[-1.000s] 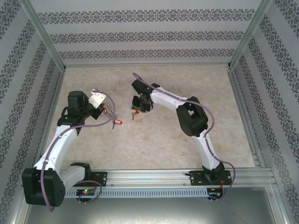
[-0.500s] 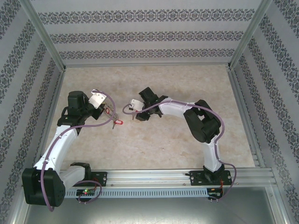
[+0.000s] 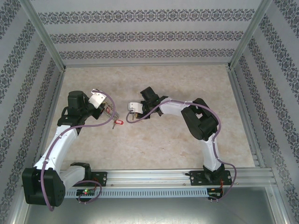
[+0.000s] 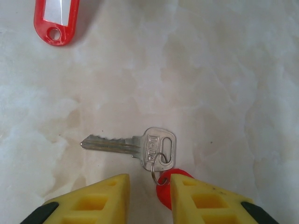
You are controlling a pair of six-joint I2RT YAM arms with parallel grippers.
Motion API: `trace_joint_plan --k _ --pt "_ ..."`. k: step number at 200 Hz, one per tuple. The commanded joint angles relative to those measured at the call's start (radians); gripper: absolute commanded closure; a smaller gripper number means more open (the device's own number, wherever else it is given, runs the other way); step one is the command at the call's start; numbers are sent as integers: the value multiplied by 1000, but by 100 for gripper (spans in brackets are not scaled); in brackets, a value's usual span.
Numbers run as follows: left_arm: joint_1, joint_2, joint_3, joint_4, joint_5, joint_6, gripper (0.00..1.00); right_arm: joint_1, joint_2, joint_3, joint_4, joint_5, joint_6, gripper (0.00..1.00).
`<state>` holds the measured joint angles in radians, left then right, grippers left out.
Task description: Put the keys on the keyring
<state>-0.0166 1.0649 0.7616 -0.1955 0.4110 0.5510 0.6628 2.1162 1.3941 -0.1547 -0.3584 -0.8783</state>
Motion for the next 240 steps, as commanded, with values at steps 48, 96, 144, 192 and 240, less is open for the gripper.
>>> trace_joint_plan --k 48,96,144,192,240 --pt "14 11 -7 61 26 -23 100 9 35 33 -1 64 -39 74" --pt "14 10 -10 59 25 -20 100 12 42 37 2 79 -36 77" --pt "13 14 -10 64 30 -26 100 23 45 35 28 92 -28 78" --pt "14 14 -9 64 31 -28 100 23 48 40 24 93 -27 86" --pt "14 10 -15 78 80 -29 100 17 18 17 61 63 13 100"
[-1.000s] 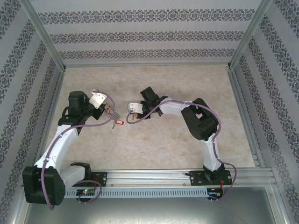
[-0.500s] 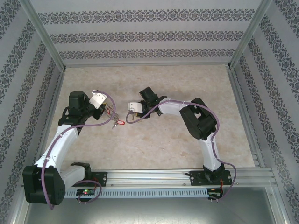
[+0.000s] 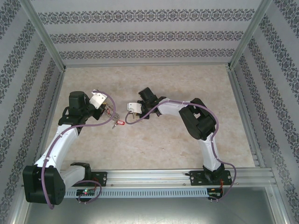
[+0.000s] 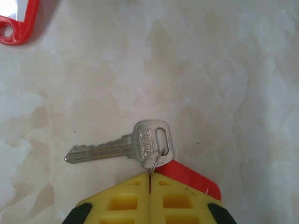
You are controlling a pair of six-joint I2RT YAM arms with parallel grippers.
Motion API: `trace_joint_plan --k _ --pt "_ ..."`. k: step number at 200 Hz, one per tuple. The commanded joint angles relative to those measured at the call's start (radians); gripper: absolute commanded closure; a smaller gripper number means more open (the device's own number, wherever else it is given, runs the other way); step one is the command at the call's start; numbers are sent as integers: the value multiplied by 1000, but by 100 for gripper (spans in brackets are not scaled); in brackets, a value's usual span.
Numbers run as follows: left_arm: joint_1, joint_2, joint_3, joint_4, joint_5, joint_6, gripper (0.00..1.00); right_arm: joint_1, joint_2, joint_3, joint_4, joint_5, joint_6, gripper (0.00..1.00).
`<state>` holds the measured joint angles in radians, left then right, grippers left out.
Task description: Put the keys on the keyring
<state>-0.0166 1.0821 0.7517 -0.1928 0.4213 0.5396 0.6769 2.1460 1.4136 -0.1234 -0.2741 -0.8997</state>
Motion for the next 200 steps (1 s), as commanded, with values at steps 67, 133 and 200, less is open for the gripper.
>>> trace_joint_plan --k 67,133,200 --pt "-32 -27 -2 142 314 54 100 -69 -362 -284 267 -215 222 100" --pt "-179 44 38 148 322 87 100 -35 -590 -395 330 -248 253 100" --pt "-283 91 48 210 245 55 100 -12 -656 -374 186 -316 293 100"
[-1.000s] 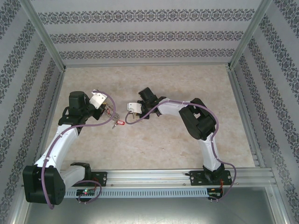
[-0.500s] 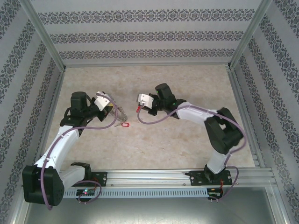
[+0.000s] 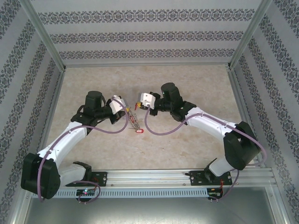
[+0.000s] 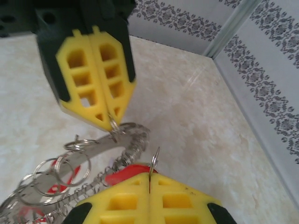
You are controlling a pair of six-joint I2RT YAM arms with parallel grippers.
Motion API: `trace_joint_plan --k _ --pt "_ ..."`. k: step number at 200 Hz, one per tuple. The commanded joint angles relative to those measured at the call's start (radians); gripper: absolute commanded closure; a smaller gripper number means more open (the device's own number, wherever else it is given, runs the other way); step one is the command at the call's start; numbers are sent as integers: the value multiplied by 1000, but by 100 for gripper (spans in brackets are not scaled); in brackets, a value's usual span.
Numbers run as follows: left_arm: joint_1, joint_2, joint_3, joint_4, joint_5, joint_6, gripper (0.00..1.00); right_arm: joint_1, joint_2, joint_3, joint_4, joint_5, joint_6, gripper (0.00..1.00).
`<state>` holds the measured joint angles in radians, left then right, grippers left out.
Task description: Put the keys on the keyring
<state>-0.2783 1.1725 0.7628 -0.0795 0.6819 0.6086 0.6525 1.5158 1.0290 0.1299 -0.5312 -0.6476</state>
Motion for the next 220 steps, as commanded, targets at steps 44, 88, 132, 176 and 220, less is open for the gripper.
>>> trace_joint_plan --k 44,88,132,176,220 --pt "-27 18 57 95 -49 -47 100 28 -17 37 -183 -59 13 100" --pt "-57 31 64 84 -35 -8 100 35 10 81 -195 -54 55 100" --pt "-74 48 72 84 -47 -3 100 36 40 105 -155 -46 136 100" --pt "-76 49 71 97 -46 -18 100 36 64 107 -121 -39 204 100" --pt "-75 48 63 104 -36 -22 100 19 73 100 -53 -36 311 100"
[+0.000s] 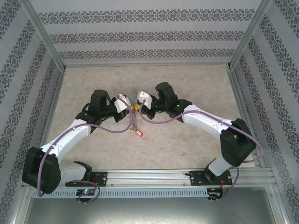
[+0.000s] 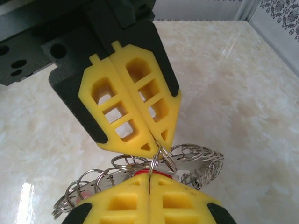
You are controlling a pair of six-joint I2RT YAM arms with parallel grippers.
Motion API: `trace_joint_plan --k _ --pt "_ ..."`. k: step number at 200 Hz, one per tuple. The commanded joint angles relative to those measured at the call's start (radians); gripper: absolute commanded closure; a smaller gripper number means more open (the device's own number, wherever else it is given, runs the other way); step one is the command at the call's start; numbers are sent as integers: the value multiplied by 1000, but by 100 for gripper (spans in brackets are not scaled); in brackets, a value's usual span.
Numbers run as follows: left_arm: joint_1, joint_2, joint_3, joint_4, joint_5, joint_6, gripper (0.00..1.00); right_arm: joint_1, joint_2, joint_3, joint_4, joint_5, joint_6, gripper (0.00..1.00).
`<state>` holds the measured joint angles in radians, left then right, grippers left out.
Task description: Put the keys on the keyring
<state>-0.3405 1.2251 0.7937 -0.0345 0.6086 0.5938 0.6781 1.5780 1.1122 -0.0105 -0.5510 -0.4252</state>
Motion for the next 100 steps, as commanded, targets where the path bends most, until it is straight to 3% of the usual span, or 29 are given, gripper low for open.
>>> trace_joint_plan --k 1,100 --pt "-13 -4 32 59 38 -7 100 -7 10 18 89 -18 89 100" --pt "-11 -3 17 134 40 -79 100 -52 15 -18 128 -27 189 100"
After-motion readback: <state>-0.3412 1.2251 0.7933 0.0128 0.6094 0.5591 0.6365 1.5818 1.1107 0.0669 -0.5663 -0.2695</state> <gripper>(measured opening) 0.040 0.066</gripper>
